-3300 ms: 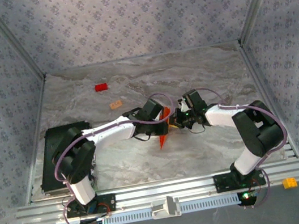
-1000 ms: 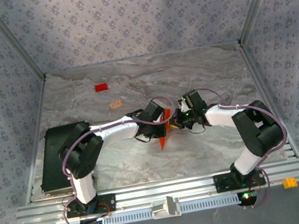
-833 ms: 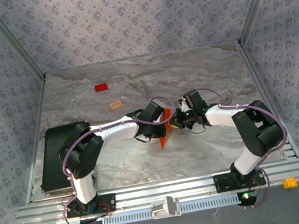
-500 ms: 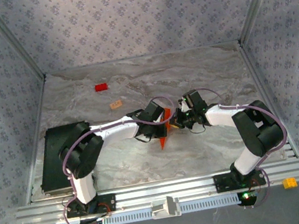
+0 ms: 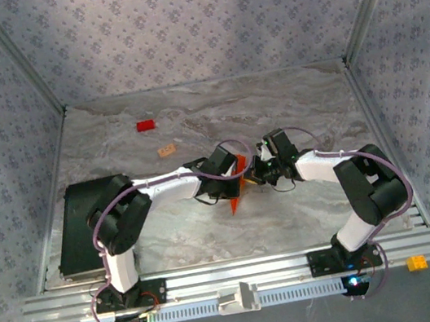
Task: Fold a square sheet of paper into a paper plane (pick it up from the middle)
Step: Move a paper plane to the center of the table.
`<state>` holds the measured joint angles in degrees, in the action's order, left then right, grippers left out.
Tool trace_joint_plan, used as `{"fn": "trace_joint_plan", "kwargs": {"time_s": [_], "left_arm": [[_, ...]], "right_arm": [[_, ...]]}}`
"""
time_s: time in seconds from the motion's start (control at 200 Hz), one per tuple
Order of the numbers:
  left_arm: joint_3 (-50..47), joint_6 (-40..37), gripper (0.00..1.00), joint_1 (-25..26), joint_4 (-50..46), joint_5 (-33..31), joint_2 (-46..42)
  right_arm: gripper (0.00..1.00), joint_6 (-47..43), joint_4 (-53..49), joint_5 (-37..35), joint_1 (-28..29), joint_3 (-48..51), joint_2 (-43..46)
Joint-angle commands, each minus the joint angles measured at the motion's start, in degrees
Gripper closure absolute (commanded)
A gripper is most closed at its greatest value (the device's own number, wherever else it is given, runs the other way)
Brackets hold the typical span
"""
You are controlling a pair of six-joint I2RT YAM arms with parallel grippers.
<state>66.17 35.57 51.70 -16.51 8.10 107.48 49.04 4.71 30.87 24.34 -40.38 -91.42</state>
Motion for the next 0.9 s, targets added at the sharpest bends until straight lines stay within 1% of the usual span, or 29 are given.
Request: {"fn": "trace_joint_plan", "kwargs": {"time_s": [0.0,0.11,0.235,0.39,0.465,0.899], "left_arm": [[0.0,0.3,0.94,-0.1,-1.9,-1.3,-1.0],[0.1,1.0,0.95,0.0,-3.2,-3.3,-2.5],[1.3,2.2,0.97,0.1,-7.9,-9.7,-4.1],[2.2,5.3,0.97,0.1,-12.8,-17.9,-5.3],[2.6,6.4,0.97,0.0,-14.3,-20.4,-5.1],[5.8,7.8,0.95,-0.1,-17.0,-19.1,-0.4]], "right_arm": [[0.93,-0.9,-1.4,0.6,-0.4,0.4,-0.2],[0.85,-1.4,-2.2,0.5,-1.0,0.5,1.0],[0.77,-3.4,-5.8,-1.4,-2.1,0.4,3.6],[0.74,-4.5,-8.4,-2.3,-3.6,0.9,6.1],[0.74,-4.3,-8.4,-2.5,-3.9,1.4,6.6],[0.73,-3.9,-8.8,-2.7,-3.9,1.7,6.5]]}}
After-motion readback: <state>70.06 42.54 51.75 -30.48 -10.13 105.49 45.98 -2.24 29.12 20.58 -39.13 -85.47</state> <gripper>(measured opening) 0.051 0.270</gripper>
